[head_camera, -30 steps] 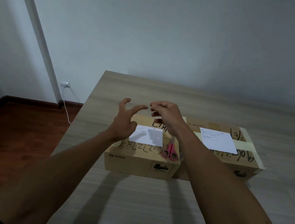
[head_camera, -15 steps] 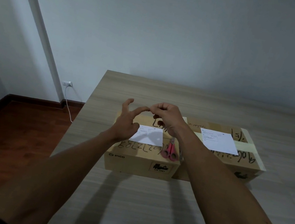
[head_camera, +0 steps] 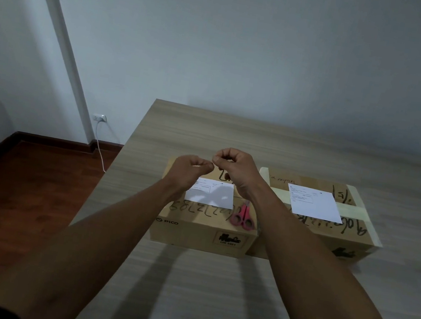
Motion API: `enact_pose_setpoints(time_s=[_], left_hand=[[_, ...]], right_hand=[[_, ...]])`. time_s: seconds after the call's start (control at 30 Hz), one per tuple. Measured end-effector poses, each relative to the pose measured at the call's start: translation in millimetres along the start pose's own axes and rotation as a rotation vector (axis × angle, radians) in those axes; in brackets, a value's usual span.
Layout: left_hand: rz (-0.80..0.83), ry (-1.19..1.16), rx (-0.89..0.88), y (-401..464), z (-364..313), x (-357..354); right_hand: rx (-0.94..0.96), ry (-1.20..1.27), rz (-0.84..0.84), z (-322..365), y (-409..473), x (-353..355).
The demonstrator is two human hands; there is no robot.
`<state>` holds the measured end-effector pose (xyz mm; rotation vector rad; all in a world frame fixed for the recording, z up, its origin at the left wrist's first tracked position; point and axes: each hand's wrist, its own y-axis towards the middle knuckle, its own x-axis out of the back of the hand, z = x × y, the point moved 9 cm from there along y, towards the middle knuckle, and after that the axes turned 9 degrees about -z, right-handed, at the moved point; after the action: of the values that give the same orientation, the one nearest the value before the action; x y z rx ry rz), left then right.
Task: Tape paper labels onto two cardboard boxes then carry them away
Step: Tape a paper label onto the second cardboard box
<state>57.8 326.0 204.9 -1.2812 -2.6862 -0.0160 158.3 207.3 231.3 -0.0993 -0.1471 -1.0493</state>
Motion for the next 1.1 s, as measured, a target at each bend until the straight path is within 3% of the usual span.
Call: enact_pose_setpoints(time_s=[0.17,0.4,0.6,0.77,1.1], left_hand=[[0.022,-0.093,0.206,-7,8,-3],[0.049,-0.139,0.24,-11,9,-3],[0.065,-0.07,0.39,-16,23,-1],[0.074,-0.059,0.499,-23,33,4],[0.037,0.041,0.476,-16,39,17]], right_hand=[[0.031,0.008,-0.035,3,0,-1],[-0.02,-0.056,-0.089,-3,5,6],[-0.096,0.032,-0.161,-15,0,7],[-0.14,-0.011,-0.109,-22,-3,-1],[-0.23,-0.027,-0.09,-38,-7,-12]])
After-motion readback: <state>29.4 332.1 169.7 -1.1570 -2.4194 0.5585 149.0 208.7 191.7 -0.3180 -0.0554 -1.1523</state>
